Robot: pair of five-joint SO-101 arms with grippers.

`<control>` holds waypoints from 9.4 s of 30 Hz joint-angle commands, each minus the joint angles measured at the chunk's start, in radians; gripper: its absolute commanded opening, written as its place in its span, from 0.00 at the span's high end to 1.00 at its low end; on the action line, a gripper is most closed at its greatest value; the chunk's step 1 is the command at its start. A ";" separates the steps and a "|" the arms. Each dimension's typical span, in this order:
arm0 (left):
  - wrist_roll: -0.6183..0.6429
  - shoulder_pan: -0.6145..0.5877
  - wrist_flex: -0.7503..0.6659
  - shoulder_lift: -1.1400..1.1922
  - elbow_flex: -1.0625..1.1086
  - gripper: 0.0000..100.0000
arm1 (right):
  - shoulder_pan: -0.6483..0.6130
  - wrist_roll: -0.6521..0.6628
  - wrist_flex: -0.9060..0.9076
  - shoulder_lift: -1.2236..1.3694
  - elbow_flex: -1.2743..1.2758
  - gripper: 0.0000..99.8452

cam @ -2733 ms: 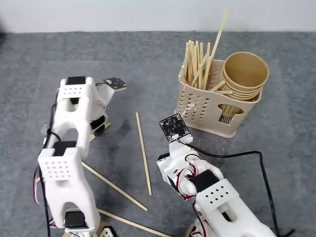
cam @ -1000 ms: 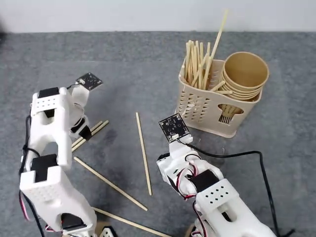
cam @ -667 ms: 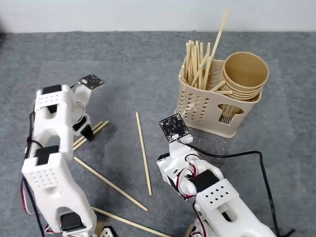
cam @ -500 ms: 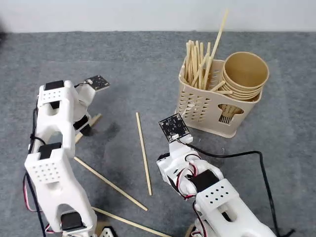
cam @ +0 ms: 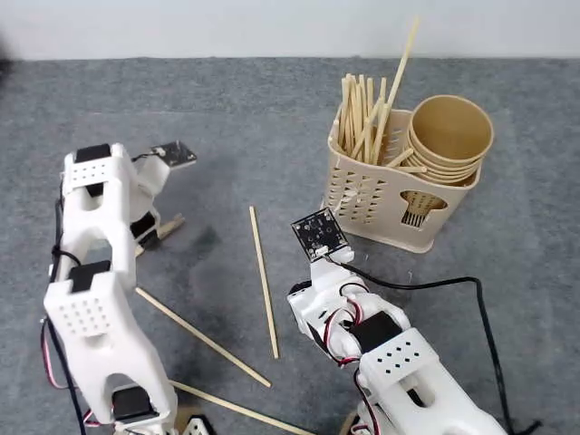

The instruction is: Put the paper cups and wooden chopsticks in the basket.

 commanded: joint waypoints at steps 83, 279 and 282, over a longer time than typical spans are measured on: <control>0.012 0.054 0.175 -0.143 -0.054 0.98 | -0.007 0.038 -0.010 -0.005 -0.005 0.99; -0.235 -0.176 -0.505 -0.321 0.723 0.91 | -0.008 0.040 -0.010 -0.005 -0.005 0.99; -0.244 -0.173 -0.503 -0.292 0.723 0.95 | -0.008 0.040 -0.010 -0.005 -0.005 0.99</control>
